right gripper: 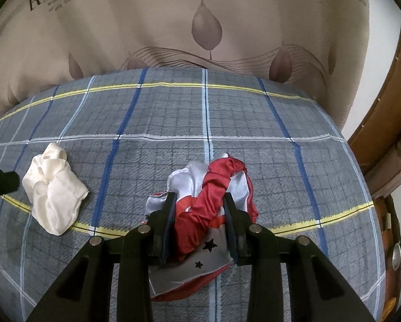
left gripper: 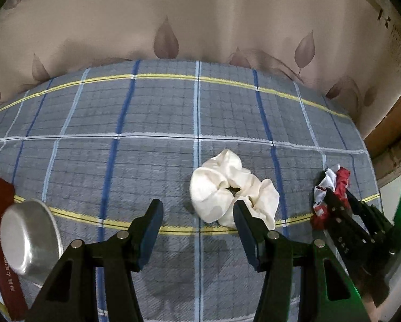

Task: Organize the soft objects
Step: 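Grasp the cream satin cloth with the left tool while the right tool holds the red-white cloth, then carry the cream satin cloth into the gold tray and open the left tool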

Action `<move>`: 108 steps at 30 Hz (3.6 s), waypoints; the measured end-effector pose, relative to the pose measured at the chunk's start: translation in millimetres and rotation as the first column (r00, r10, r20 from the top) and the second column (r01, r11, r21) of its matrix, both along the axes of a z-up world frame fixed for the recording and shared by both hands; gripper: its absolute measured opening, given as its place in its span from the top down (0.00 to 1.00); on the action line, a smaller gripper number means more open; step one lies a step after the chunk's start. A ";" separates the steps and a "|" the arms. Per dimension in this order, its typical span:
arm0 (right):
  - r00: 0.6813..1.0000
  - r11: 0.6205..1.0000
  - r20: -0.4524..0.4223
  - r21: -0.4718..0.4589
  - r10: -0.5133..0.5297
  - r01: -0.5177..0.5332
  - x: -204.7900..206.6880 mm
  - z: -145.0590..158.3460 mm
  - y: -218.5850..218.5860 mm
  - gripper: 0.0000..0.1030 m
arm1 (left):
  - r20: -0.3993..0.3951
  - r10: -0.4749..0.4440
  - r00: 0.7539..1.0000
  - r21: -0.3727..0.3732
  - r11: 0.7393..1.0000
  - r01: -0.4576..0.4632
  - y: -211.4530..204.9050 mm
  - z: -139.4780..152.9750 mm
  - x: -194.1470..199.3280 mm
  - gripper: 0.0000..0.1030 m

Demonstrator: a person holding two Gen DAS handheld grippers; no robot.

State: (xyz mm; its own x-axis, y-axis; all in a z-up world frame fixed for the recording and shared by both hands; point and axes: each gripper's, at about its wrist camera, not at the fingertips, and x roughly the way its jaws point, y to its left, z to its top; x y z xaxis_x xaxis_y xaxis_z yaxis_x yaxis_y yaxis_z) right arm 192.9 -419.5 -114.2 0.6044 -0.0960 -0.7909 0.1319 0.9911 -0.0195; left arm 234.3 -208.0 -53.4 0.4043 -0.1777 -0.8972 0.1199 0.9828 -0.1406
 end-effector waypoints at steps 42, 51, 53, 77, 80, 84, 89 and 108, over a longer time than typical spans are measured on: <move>1.000 0.999 0.009 0.052 -0.014 0.014 -1.1 -1.0 -6.7 0.71 | 0.009 -0.137 0.991 0.017 0.990 0.137 -27.3 -36.7 14.8 0.88; 1.000 0.998 0.009 0.054 -0.015 0.015 -1.3 -0.7 -6.7 0.71 | 0.058 -0.135 0.989 0.066 0.989 0.131 -12.0 -23.1 -2.0 0.88; 1.000 0.999 0.008 0.050 -0.014 0.014 -0.9 -0.8 -6.3 0.71 | 0.062 -0.134 0.989 0.065 0.989 0.130 -4.9 -17.9 -7.2 0.88; 1.000 1.000 0.009 0.007 -0.002 0.002 -0.3 -1.9 -1.5 0.71 | 0.164 -0.129 0.978 0.171 0.980 0.100 110.8 49.3 -97.6 0.88; 1.000 1.000 0.009 0.002 -0.001 0.001 -0.3 -1.9 -0.8 0.71 | 0.165 -0.105 0.981 0.188 0.979 0.073 136.2 54.2 -102.6 0.88; 1.000 1.000 0.008 -0.002 -0.001 0.001 -0.4 -2.0 -0.7 0.71 | 0.171 -0.050 0.984 0.189 0.982 0.017 172.5 64.0 -104.2 0.88; 1.000 1.000 0.006 -0.015 0.002 -0.002 -0.4 -1.9 0.9 0.70 | 0.183 0.024 0.983 0.160 0.986 -0.054 215.1 78.9 -107.6 0.88; 1.000 0.999 0.003 -0.039 0.011 -0.010 0.1 -2.7 1.6 0.70 | 0.165 0.199 0.966 0.245 0.940 -0.236 320.0 74.3 -101.5 0.88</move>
State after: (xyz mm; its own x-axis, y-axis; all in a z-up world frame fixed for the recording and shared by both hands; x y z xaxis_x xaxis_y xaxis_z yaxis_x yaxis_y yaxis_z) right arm 193.0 -417.9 -116.9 0.6081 -0.1200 -0.7847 0.1216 0.9909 -0.0574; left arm 132.8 112.0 20.9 0.5281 0.1609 -0.8338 -0.1008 0.9868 0.1266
